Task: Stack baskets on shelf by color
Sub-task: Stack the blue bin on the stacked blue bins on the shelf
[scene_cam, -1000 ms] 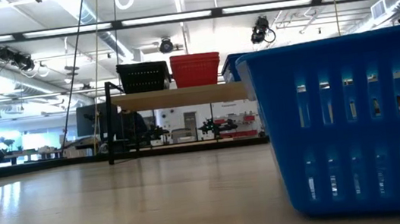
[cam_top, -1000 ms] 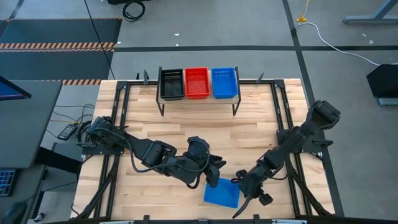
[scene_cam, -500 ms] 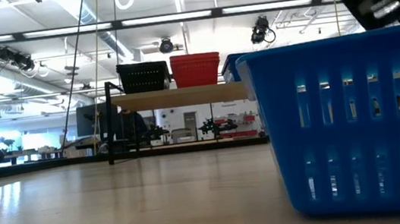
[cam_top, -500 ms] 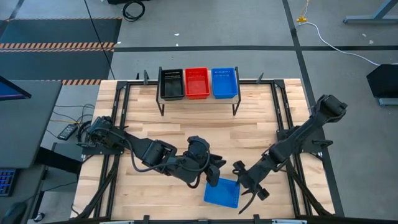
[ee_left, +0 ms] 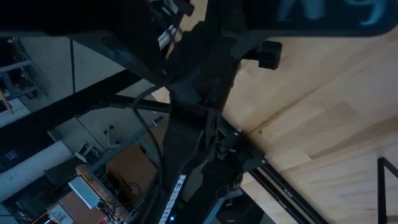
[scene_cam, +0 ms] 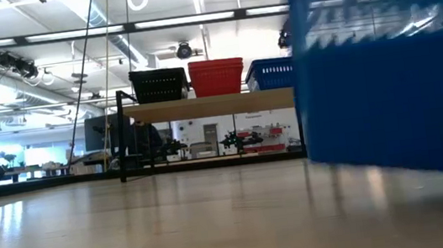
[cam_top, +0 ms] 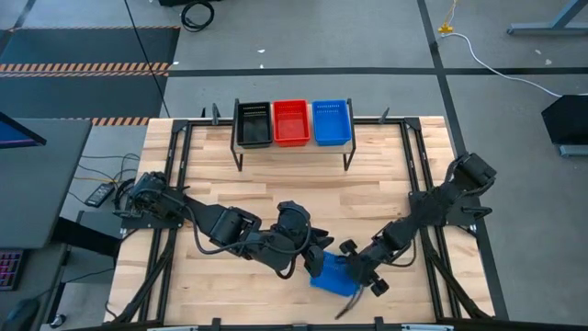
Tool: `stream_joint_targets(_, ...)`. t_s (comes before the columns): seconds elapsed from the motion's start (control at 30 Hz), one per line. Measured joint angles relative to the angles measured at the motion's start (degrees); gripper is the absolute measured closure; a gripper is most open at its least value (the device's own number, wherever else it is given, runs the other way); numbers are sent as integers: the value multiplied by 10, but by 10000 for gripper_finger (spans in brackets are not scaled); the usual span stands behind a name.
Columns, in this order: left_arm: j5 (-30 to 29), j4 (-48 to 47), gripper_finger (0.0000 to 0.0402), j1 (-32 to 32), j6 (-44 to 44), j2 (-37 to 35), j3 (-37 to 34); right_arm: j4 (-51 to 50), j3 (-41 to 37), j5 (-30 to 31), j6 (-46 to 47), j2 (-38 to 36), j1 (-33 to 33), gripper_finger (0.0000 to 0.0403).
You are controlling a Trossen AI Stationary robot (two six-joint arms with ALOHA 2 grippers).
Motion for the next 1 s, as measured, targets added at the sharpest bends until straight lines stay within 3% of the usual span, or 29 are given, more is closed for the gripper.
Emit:
stream_joint_targets(0.13,0,0,285,4,2,0,0,3,0,-2,60,14,-16,297)
stream_joint_targets(0.3,-1,0,285,6,3,0,0,7,2,-23,67,-15,-34,391)
stream_joint_targets(0.5,-1,0,285,6,11,0,0,-29,0,-28,61,-96,-73,390)
stream_joint_targets(0.6,-2,1,285,6,26,0,0,-94,17,-20,39,-150,-103,397)
stream_joint_targets(0.83,-38,8,285,19,68,0,0,-272,116,63,-62,-255,-196,391)
stream_joint_targets(1.0,-38,34,285,41,121,-7,0,-337,183,99,-136,-288,-306,395)
